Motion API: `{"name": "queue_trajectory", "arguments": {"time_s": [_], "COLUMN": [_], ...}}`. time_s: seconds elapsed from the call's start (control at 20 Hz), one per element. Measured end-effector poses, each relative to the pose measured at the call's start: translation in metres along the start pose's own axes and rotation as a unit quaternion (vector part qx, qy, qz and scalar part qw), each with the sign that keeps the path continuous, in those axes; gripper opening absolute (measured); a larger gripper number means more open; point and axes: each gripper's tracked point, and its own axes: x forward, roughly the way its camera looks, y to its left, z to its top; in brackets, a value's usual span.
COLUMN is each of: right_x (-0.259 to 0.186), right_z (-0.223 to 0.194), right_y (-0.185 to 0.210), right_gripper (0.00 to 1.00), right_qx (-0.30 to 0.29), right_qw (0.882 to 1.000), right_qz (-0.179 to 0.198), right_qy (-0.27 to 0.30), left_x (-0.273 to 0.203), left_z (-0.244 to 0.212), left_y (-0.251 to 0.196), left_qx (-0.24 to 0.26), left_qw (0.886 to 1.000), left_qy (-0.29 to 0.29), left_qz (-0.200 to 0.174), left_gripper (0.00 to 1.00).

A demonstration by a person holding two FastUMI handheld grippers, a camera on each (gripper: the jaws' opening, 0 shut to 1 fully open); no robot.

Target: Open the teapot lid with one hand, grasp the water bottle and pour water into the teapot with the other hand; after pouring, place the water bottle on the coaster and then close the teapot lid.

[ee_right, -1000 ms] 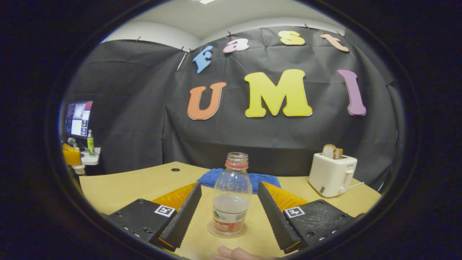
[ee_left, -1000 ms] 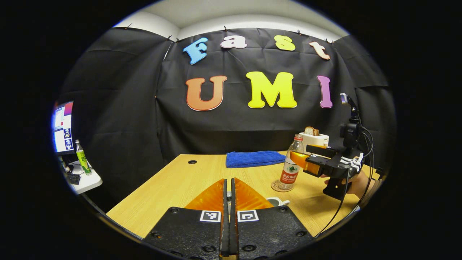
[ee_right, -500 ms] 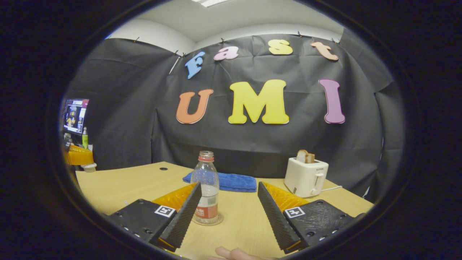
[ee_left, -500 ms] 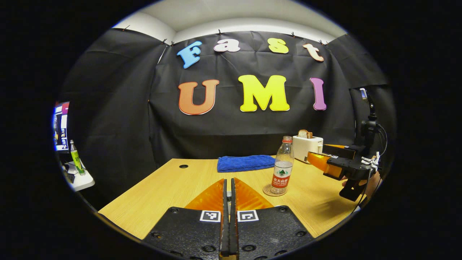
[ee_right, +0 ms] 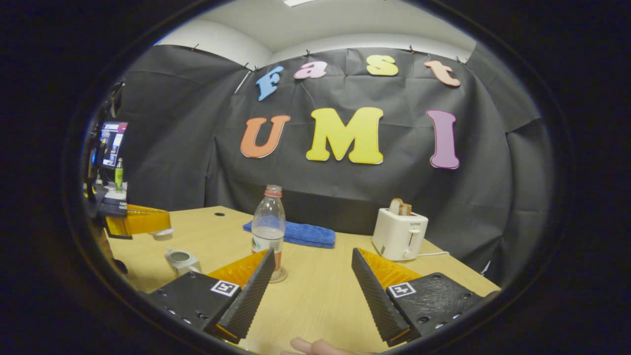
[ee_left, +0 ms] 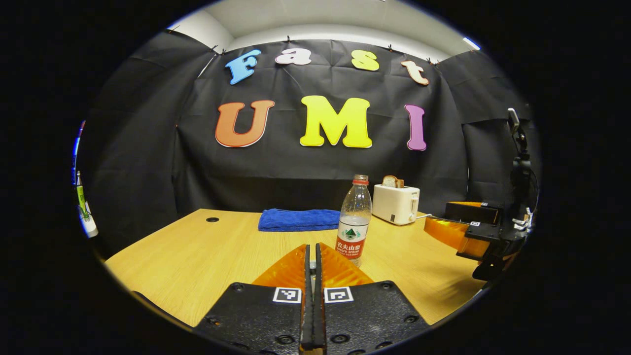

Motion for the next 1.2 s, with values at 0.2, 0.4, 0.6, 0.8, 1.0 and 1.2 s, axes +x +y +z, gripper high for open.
{"name": "queue_trajectory", "arguments": {"time_s": [0.2,0.4,0.6,0.8,1.0,1.2], "right_x": [-0.006,-0.007,-0.004,-0.006,-0.012,-0.027], "right_z": [-0.004,-0.004,-0.006,-0.010,-0.009,0.002], "right_y": [0.004,0.011,0.014,0.014,0.009,-0.004], "right_gripper": [0.94,0.97,0.97,0.94,0.94,0.97], "right_qx": [0.003,0.005,0.011,0.015,0.014,0.017], "right_qw": [1.000,1.000,1.000,1.000,1.000,1.000], "right_qz": [0.015,0.026,0.026,0.022,0.014,-0.014], "right_qy": [-0.006,-0.011,-0.011,-0.006,-0.003,-0.003], "left_x": [0.015,0.020,0.020,0.020,0.016,0.002], "left_z": [-0.026,-0.037,-0.043,-0.045,-0.030,0.000], "left_y": [0.005,0.014,0.011,0.008,0.018,0.008], "left_qx": [-0.001,-0.003,0.017,0.024,0.031,0.002], "left_qw": [0.999,0.999,0.998,0.998,0.997,0.999], "left_qy": [0.029,0.043,0.046,0.055,0.049,0.024], "left_qz": [0.019,0.031,0.030,0.025,0.058,0.049], "left_gripper": [0.03,0.04,0.04,0.09,0.55,0.70]}}
